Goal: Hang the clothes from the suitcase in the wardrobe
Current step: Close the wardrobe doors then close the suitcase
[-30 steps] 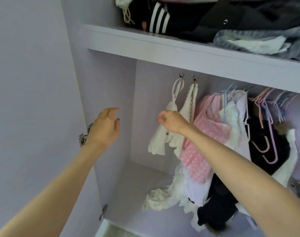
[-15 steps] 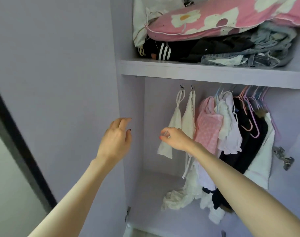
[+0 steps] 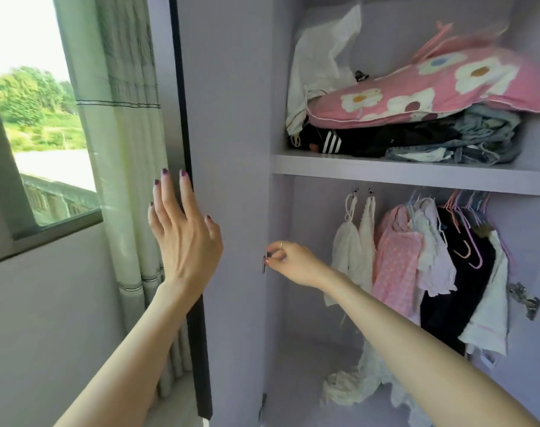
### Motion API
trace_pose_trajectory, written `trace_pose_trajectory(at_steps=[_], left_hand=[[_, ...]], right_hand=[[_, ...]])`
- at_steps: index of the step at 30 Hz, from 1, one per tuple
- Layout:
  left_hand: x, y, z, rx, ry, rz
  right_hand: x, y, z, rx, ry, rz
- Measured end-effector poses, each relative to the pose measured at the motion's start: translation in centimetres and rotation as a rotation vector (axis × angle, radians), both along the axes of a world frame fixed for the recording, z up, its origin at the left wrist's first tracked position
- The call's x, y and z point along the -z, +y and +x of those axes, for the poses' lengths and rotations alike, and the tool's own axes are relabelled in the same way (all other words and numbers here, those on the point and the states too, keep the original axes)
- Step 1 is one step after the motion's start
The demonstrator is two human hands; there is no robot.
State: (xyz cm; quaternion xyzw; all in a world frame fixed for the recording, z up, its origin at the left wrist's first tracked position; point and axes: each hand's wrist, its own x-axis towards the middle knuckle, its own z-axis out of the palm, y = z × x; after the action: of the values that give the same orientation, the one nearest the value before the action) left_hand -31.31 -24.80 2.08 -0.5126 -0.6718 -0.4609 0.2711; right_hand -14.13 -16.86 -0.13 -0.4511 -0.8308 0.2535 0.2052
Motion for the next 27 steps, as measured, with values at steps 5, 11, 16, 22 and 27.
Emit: trace_pose_trajectory(at_steps=[5, 11, 16, 22, 27], left_hand=[[-0.6, 0.4, -0.3, 0.194, -0.225, -0.109], [0.5, -0.4, 1.5, 0.311, -0.127, -0.089], [1.2, 0.0, 4.9, 0.520, 0.076, -0.110], [0.7, 3.6, 10.3, 0.936, 0.064, -0.214], [0.2, 9.0, 15.9, 1.037, 0.033, -0.346]], right_hand=[[-0.3, -1.2, -2.5, -0.053, 0.044, -0.014], [0.6, -1.7, -1.1, -0.040, 0.229, -0.097], [0.5, -2.1, 3.2, -0.014, 0.349, -0.172], [-0.1, -1.4, 9.4, 0.007, 0.469, -0.239], [0.1, 1.6, 14.0, 0.172, 0.457, -0.080]])
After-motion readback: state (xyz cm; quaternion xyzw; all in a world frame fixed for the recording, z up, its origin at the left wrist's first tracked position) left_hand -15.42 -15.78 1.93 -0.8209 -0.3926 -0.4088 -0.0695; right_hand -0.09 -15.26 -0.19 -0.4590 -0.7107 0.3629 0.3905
